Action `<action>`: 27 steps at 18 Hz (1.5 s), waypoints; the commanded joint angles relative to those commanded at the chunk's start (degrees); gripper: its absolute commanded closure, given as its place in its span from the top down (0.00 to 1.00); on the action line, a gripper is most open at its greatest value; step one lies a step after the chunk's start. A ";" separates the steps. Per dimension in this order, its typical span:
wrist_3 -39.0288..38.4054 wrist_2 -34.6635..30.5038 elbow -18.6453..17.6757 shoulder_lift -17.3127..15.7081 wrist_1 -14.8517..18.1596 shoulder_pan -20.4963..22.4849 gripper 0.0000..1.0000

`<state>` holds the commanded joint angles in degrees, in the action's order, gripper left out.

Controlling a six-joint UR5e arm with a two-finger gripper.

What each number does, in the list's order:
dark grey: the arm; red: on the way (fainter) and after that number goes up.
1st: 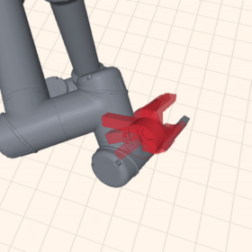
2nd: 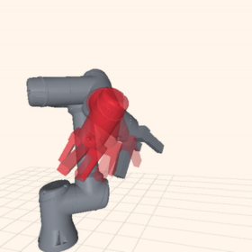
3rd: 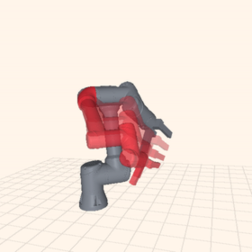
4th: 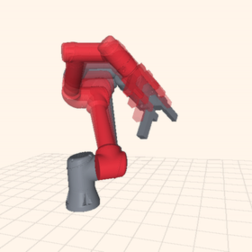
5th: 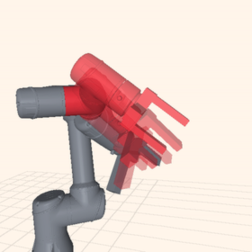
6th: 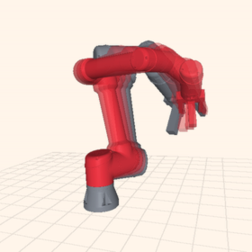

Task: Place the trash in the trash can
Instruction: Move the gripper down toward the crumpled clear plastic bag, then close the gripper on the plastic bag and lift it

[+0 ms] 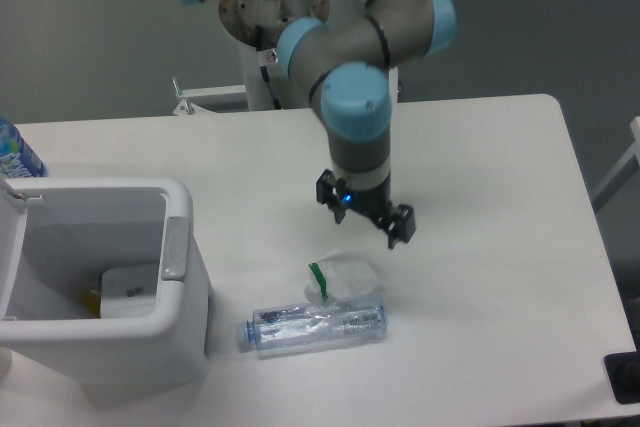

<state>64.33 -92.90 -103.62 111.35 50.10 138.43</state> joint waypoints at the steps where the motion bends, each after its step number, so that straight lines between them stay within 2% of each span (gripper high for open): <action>1: 0.00 0.00 0.00 0.53 0.00 -0.52 1.00; 8: -0.61 -0.09 -0.97 2.90 -0.44 -2.81 1.00; 9: -0.87 -0.17 -0.97 2.90 -0.44 -3.07 0.97; 11: -2.71 -0.26 -1.14 2.90 -0.35 -3.60 0.60; 14: -3.69 -0.26 -1.06 2.38 -0.27 -3.60 0.17; 15: -3.86 -0.35 -1.14 2.29 -0.26 -3.52 0.06; 16: -3.86 -0.35 -1.14 2.20 -0.18 -3.52 0.01; 22: -2.73 -0.35 -2.02 -0.08 1.31 -3.34 0.00; 27: 0.71 0.17 -1.76 -6.13 8.69 -1.24 0.00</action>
<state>65.04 -92.73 -105.39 105.22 58.79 137.19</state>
